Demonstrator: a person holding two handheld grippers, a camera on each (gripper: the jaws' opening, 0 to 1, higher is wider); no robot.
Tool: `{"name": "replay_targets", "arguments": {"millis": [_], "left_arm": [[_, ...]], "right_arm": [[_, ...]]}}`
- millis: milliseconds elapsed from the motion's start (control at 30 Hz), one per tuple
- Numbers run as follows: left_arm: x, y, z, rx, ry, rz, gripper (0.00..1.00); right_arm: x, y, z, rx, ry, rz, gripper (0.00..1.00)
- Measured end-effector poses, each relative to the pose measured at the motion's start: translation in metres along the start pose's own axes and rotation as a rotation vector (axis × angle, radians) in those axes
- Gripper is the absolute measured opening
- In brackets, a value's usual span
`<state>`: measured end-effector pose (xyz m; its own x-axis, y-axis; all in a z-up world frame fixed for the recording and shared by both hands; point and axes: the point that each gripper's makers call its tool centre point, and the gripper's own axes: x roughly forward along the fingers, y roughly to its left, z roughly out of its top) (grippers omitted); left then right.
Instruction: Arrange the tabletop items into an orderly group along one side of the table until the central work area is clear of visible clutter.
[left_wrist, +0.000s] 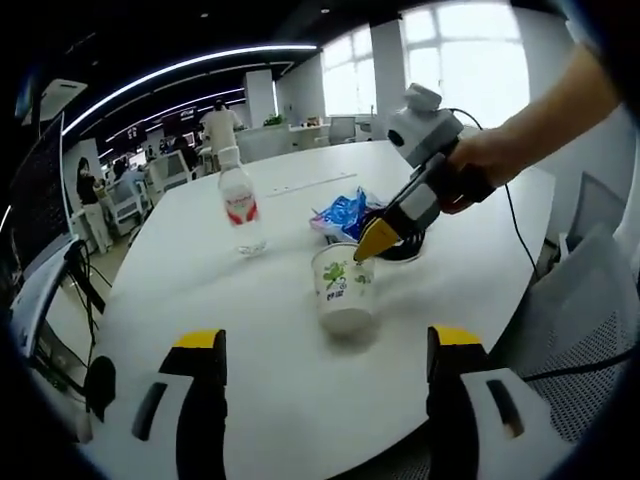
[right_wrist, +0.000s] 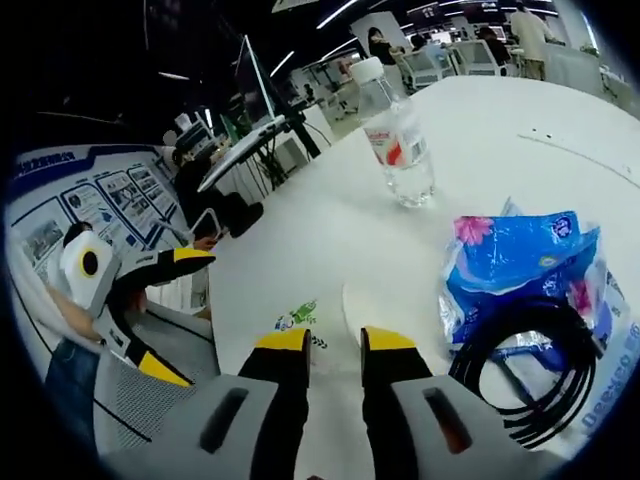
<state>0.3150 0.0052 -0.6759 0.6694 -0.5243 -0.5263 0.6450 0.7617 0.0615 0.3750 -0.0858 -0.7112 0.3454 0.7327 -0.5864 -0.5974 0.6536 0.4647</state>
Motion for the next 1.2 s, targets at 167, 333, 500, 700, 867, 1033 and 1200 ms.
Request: {"name": "replay_targets", "arguments": {"millis": [167, 333, 500, 700, 867, 1033, 1200], "left_arm": [[0.000, 0.001, 0.001, 0.004, -0.008, 0.000, 0.83], [0.000, 0.001, 0.001, 0.011, -0.008, 0.001, 0.83], [-0.001, 0.002, 0.002, 0.014, -0.011, 0.002, 0.83], [-0.001, 0.001, 0.002, 0.016, -0.010, 0.000, 0.82], [-0.001, 0.002, 0.000, 0.017, -0.003, 0.003, 0.81], [-0.001, 0.002, 0.000, 0.020, -0.006, 0.003, 0.81], [-0.001, 0.002, 0.002, 0.019, -0.012, 0.006, 0.82]], "right_arm": [[-0.002, 0.005, -0.001, 0.041, -0.026, 0.028, 0.08], [-0.004, 0.009, -0.002, 0.074, -0.045, 0.052, 0.04], [-0.007, 0.013, 0.007, 0.150, -0.106, 0.075, 0.01], [-0.015, 0.020, 0.018, 0.192, -0.150, 0.114, 0.00], [-0.023, 0.020, 0.028, 0.163, -0.161, 0.117, 0.00], [-0.029, 0.023, 0.044, 0.117, -0.172, 0.120, 0.00], [-0.034, 0.025, 0.059, 0.046, -0.164, 0.119, 0.00]]}}
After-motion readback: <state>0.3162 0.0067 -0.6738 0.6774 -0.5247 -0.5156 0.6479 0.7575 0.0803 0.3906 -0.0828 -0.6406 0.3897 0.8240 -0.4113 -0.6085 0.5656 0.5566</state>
